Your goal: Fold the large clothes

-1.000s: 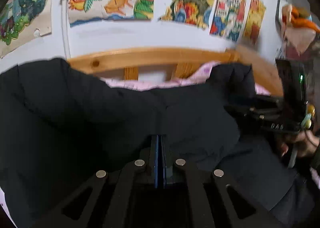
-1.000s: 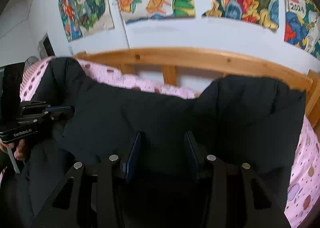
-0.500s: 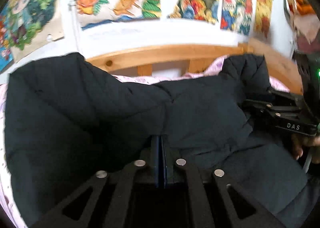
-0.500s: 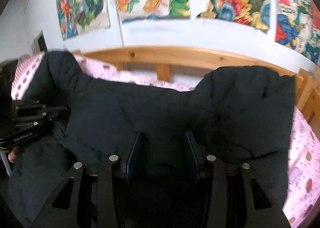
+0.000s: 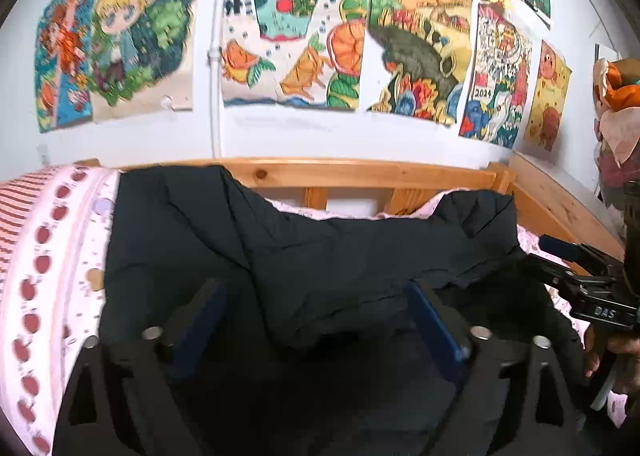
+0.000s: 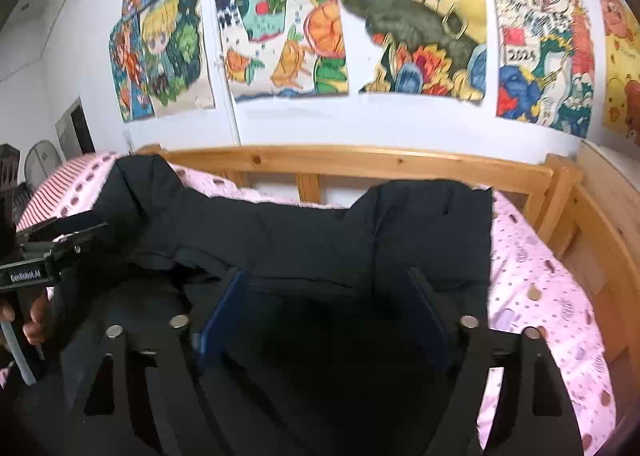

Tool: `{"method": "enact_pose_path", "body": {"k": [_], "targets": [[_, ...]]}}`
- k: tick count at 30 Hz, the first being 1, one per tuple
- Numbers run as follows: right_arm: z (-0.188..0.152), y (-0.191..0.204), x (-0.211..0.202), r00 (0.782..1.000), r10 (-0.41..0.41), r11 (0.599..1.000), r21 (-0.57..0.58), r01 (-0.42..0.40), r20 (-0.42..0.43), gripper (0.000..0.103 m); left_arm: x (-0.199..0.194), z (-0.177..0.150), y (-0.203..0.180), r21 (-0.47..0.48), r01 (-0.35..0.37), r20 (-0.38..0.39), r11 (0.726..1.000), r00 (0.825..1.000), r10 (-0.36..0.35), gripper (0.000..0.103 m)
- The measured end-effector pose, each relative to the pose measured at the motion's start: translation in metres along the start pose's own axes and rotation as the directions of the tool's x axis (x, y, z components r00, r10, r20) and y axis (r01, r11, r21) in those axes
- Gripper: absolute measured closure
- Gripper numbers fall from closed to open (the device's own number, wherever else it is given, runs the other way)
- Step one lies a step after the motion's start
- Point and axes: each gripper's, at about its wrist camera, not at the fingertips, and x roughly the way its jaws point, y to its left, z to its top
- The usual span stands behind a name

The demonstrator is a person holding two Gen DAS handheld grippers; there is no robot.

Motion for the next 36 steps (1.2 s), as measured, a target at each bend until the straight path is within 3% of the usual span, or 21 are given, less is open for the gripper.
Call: {"method": "enact_pose_path", "body": {"k": [8, 14, 17, 21, 27, 32, 36], "targets": [[-0.002, 0.01, -0.065, 0.998, -0.02, 0.999, -0.034, 0.022, 0.064, 0.003, -0.07, 0.0, -0.018, -0.019, 0.013, 0.115, 1.0, 0.993, -0.011, 0.0], [-0.009, 0.018, -0.122, 0.991, -0.024, 0.998, -0.062, 0.033, 0.133, 0.002, -0.118, -0.01, -0.033, 0.018, -0.026, 0.163, 1.0, 0.986, 0.022, 0.0], [-0.015, 0.019, -0.149, 0.987, -0.014, 0.999, -0.048, 0.022, 0.16, 0.002, -0.142, -0.018, -0.037, 0.03, -0.011, 0.188, 0.999, 0.982, 0.006, 0.0], [-0.029, 0.02, -0.175, 0.987, 0.05, 0.998, -0.038, -0.045, 0.152, 0.002, -0.172, -0.034, -0.038, -0.006, 0.009, 0.206, 1.0, 0.978, -0.007, 0.0], [-0.051, 0.037, -0.206, 0.984, 0.097, 0.991, -0.104, -0.082, 0.151, 0.002, -0.207, -0.051, -0.043, -0.011, -0.005, 0.216, 1.0, 0.976, 0.007, 0.0], [-0.067, 0.052, -0.232, 0.979, 0.123, 0.983, -0.152, -0.098, 0.162, 0.002, -0.237, -0.068, -0.052, 0.015, -0.109, 0.225, 0.994, 0.969, 0.103, 0.0], [-0.08, 0.062, -0.245, 0.975, 0.144, 0.98, -0.163, -0.116, 0.171, 0.002, -0.258, -0.081, -0.054, 0.005, -0.148, 0.232, 0.989, 0.962, 0.142, 0.0]]}}
